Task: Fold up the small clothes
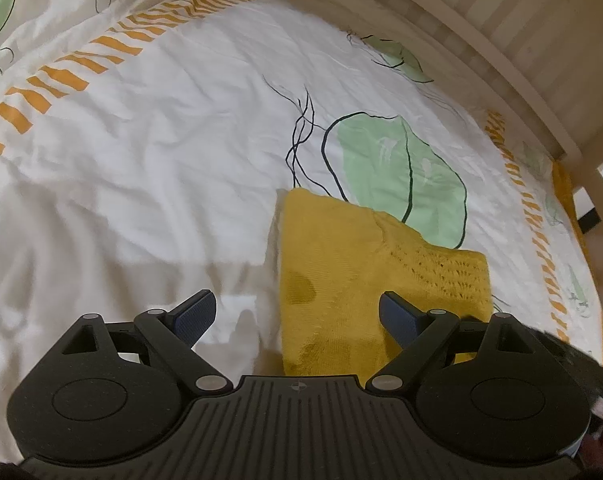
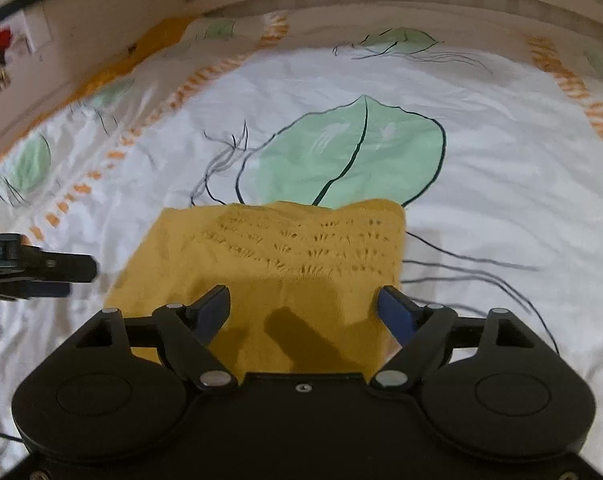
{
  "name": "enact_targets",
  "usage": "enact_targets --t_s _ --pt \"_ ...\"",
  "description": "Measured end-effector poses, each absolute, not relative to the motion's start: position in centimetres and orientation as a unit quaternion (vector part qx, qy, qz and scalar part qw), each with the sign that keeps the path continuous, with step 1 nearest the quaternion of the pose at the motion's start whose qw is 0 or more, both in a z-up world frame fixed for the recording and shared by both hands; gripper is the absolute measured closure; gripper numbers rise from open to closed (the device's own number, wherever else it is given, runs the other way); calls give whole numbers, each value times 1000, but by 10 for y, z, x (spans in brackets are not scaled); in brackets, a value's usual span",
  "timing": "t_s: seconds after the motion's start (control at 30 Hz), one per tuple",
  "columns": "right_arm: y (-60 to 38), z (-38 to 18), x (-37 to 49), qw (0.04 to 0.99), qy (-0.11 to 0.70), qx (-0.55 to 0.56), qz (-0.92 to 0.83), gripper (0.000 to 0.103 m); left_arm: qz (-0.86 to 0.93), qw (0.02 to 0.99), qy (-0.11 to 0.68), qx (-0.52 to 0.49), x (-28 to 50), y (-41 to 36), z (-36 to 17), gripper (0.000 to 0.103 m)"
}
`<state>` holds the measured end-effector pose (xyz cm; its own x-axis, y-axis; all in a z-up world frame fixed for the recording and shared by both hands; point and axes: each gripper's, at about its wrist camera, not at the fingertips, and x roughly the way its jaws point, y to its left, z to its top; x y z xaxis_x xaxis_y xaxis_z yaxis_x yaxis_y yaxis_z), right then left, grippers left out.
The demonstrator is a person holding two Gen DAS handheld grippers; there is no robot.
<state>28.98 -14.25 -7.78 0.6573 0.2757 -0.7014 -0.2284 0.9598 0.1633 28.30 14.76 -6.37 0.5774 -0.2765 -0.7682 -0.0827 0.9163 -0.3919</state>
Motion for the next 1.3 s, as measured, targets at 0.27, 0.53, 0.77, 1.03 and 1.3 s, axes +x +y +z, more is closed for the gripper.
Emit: enact_targets --t_s 0.27,0.53,0.77,1.03,1.3 --pt "-187 -112 314 895 439 28 79 7 -73 866 456 -191 281 143 -63 15" --pt "-198 -115 312 901 425 33 75 3 -94 856 474 -185 277 142 -71 15" --pt "-215 -113 317 905 419 55 54 2 -102 845 485 -202 273 147 -79 15" --pt "-220 -115 322 901 422 72 70 2 -141 837 494 -187 266 133 -83 14" --pt "-226 -117 322 898 421 91 86 0 -179 799 535 -207 266 116 -107 14"
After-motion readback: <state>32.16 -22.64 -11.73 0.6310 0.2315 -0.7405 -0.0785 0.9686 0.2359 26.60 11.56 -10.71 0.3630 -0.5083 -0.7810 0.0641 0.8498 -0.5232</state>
